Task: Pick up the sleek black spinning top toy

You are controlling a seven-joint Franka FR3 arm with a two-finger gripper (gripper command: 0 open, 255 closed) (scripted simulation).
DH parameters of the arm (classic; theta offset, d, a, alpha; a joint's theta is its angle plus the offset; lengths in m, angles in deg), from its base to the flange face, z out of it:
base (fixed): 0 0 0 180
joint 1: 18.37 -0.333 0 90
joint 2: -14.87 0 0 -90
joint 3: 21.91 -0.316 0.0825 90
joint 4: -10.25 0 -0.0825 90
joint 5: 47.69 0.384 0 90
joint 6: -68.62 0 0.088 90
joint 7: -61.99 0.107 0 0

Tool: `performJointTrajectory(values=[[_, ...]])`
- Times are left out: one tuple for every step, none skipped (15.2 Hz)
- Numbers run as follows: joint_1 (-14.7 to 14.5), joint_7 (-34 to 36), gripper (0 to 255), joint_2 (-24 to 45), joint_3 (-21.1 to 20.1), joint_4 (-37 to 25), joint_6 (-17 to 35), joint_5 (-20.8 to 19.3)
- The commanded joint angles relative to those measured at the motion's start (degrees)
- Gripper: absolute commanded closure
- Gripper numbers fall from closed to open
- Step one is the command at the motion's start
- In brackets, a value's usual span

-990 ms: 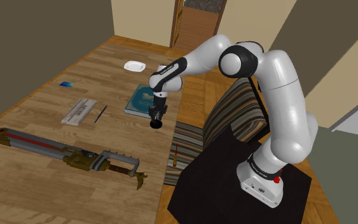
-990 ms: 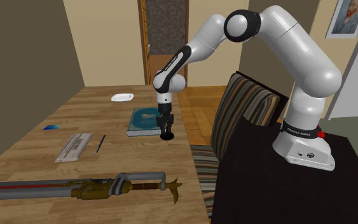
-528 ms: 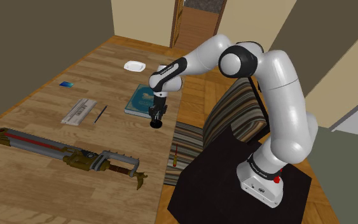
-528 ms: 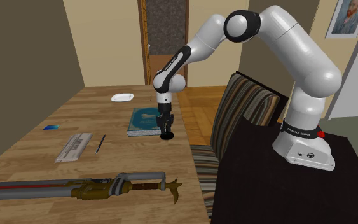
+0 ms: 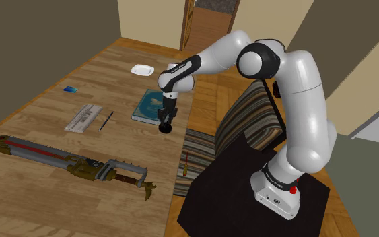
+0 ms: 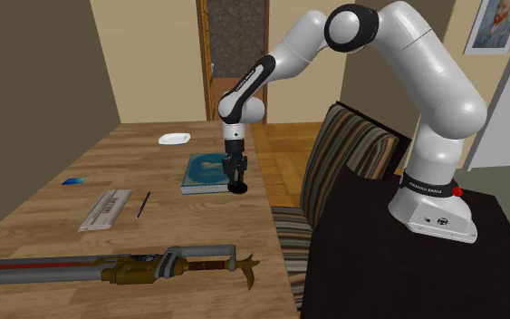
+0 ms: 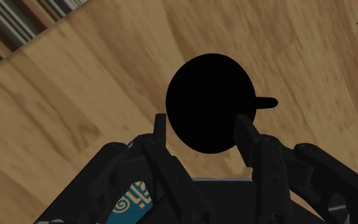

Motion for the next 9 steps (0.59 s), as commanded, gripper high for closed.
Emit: performJointTrajectory(values=[[0.1, 0.2, 255, -1.1, 0.1, 0.2, -0.8, -0.1], [0.1, 0.3, 255, -1.7, 0.1, 0.4, -1.3, -0.2], [0.1, 0.5, 255, -2.3, 0.1, 0.6, -1.7, -0.2], [0.1, 0.6, 255, -2.9, 0.2, 0.7, -2.2, -0.3], [0.1, 0.8, 255, -3.5, 0.2, 0.8, -2.6, -0.3], [0.1, 0.9, 255, -4.0, 0.2, 0.9, -3.1, -0.4], [0.1, 1.1, 255, -4.6, 0.2, 1.0, -3.5, -0.4], [0.1, 1.2, 255, -5.2, 0.3, 1.1, -4.0, -0.5], [0.1, 1.2, 255, -5.3, 0.3, 1.1, -4.0, -0.5]])
